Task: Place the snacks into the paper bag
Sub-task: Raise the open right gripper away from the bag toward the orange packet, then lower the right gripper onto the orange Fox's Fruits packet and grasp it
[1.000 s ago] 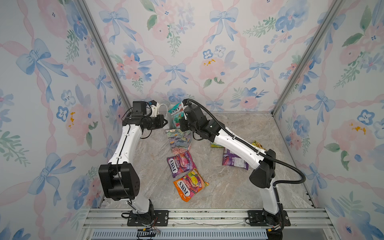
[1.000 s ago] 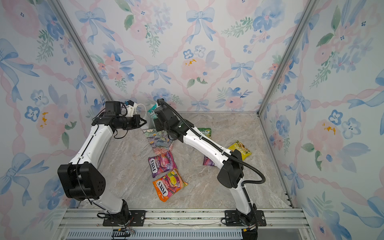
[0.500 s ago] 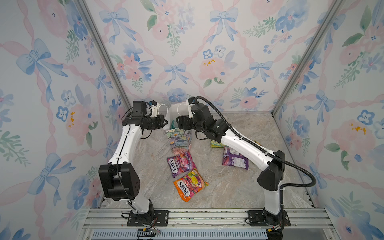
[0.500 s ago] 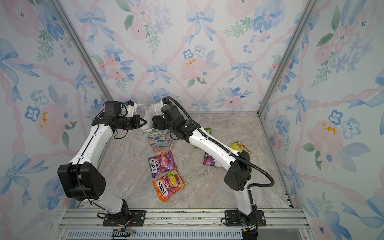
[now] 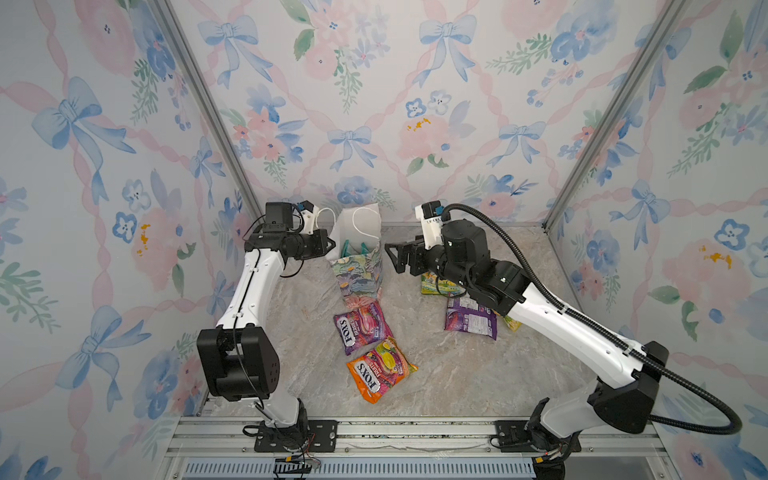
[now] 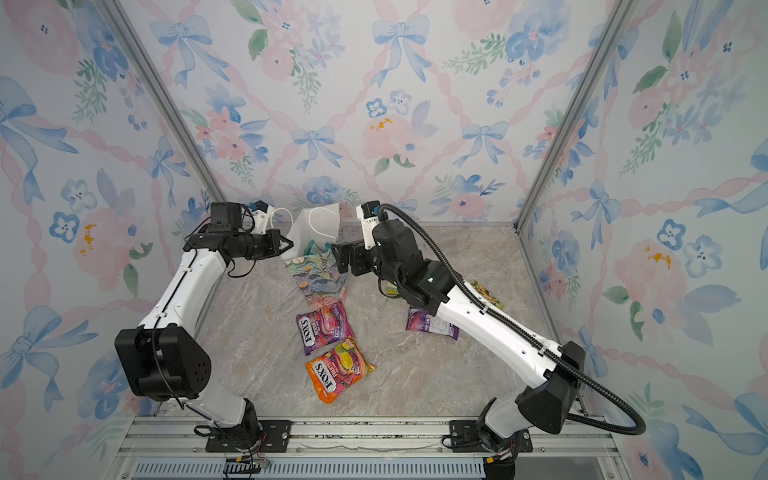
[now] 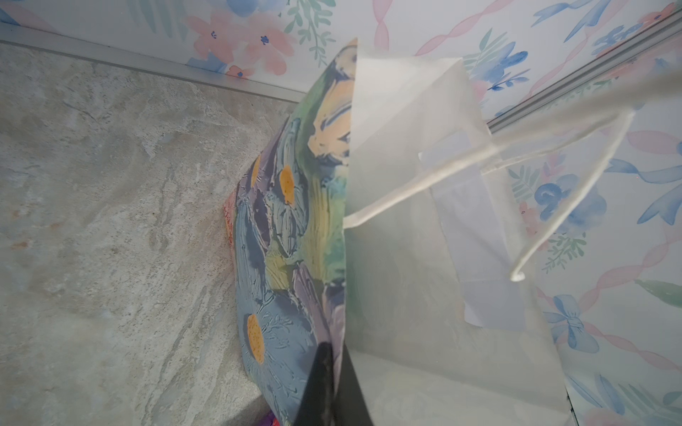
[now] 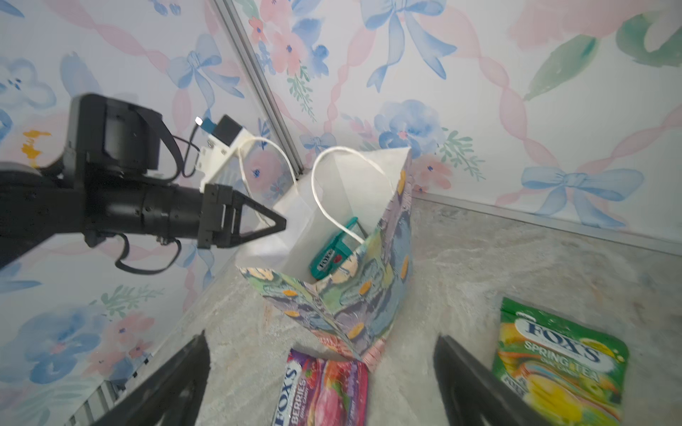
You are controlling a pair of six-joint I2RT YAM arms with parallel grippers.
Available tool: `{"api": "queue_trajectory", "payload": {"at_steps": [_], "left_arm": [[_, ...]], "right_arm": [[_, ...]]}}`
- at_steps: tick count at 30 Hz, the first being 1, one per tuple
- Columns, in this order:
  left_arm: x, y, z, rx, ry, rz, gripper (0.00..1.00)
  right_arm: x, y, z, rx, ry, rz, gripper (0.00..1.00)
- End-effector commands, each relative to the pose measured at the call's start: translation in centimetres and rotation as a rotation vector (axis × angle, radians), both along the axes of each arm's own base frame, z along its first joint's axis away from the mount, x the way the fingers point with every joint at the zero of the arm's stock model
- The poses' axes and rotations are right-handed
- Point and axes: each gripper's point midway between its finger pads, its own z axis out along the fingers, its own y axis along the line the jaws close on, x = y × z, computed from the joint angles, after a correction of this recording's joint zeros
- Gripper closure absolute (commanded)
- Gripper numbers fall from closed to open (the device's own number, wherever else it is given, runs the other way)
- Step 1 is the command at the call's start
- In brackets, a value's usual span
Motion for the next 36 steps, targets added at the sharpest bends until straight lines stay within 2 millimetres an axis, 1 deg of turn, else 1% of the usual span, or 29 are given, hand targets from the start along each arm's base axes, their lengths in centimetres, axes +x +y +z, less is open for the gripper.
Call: {"api": "queue_trajectory", "payload": {"at_steps": [1, 4, 6, 7, 8, 9, 10, 12, 15, 19, 23, 27, 32, 36], "left_arm": [[-0.6, 0.0, 0.1, -0.008, 0.006, -0.003, 1.00], [-0.6, 0.2, 0.1, 0.006, 0.003, 0.006, 1.00], [-0.5, 0.4, 0.0, 0.010, 0.003, 0.010, 1.00], [-0.5, 0.3, 0.0, 0.010, 0.004, 0.009, 1.00], [-0.5, 0.4, 0.0, 0.011, 0.005, 0.010, 1.00], [-0.5, 0.4, -0.1, 0.012, 0.007, 0.010, 1.00], [-0.5, 0.4, -0.1, 0.013, 0.005, 0.010, 1.00], [-0.5, 0.5, -0.2, 0.016, 0.008, 0.014, 1.00], [-0.5, 0.5, -0.3, 0.017, 0.009, 0.013, 1.00], [-0.4, 0.5, -0.3, 0.015, 0.011, 0.015, 1.00], [-0.4, 0.4, -0.3, 0.013, 0.011, 0.013, 1.00], [-0.4, 0.4, -0.5, 0.012, 0.015, 0.012, 1.00], [-0.4, 0.4, -0.6, 0.010, 0.020, 0.011, 1.00], [-0.4, 0.4, -0.5, 0.010, 0.018, 0.011, 1.00]], "right_arm": [[-1.9, -2.7, -5.1, -0.125, 0.086, 0.004, 0.04], [-4.1, -4.4, -8.8, -0.166, 0.181, 0.017, 0.02], [-5.7, -5.1, -11.5, -0.184, 0.257, 0.039, 0.00], [-6.3, -5.4, -12.5, -0.190, 0.285, 0.042, 0.01], [-7.2, -5.7, -14.0, -0.196, 0.332, 0.049, 0.03], [-7.7, -5.8, -14.8, -0.196, 0.358, 0.053, 0.04], [-8.6, -5.9, -16.4, -0.202, 0.402, 0.063, 0.05], [-10.4, -5.8, -18.6, -0.199, 0.473, 0.093, 0.10], [-12.6, -5.5, -21.1, -0.201, 0.551, 0.125, 0.17], [-14.6, -5.3, -24.1, -0.224, 0.627, 0.151, 0.25], [-15.7, -5.2, -26.8, -0.246, 0.688, 0.172, 0.34], [-16.3, -4.4, -28.7, -0.276, 0.730, 0.212, 0.40], [-16.8, -3.2, -30.0, -0.299, 0.756, 0.254, 0.45], [-16.9, -2.9, -31.0, -0.330, 0.778, 0.258, 0.47]]}}
